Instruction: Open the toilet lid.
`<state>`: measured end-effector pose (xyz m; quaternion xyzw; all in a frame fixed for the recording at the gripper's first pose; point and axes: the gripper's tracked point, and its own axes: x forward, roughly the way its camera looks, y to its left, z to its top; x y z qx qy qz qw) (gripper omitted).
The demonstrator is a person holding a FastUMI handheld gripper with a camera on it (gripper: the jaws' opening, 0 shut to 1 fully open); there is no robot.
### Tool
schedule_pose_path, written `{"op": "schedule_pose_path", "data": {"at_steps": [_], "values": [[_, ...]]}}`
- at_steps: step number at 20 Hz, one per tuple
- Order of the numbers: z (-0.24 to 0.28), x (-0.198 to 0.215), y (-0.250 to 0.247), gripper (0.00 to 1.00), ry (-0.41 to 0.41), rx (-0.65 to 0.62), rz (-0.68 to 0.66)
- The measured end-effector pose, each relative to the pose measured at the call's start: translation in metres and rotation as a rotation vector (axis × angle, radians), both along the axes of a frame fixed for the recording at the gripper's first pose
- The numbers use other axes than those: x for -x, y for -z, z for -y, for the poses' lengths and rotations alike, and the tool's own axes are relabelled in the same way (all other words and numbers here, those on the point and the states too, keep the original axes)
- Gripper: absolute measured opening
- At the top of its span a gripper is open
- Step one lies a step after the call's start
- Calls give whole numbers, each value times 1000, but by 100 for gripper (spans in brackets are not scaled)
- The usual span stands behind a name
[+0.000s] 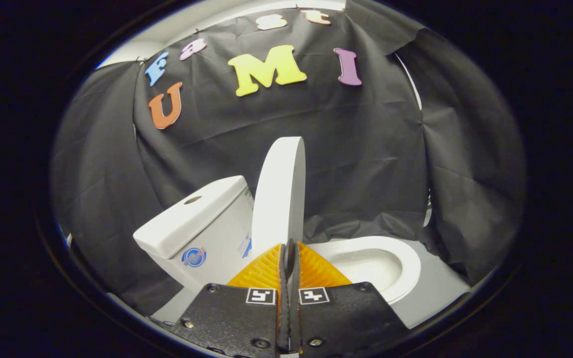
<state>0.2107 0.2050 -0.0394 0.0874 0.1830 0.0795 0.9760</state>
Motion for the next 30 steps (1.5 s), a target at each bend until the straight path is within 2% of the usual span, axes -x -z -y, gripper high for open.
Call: {"op": "schedule_pose_path", "data": {"at_steps": [24,30], "values": [[-120,-3,5,4,-30,306,39],[-132,-3,6,5,-17,401,17]]}}
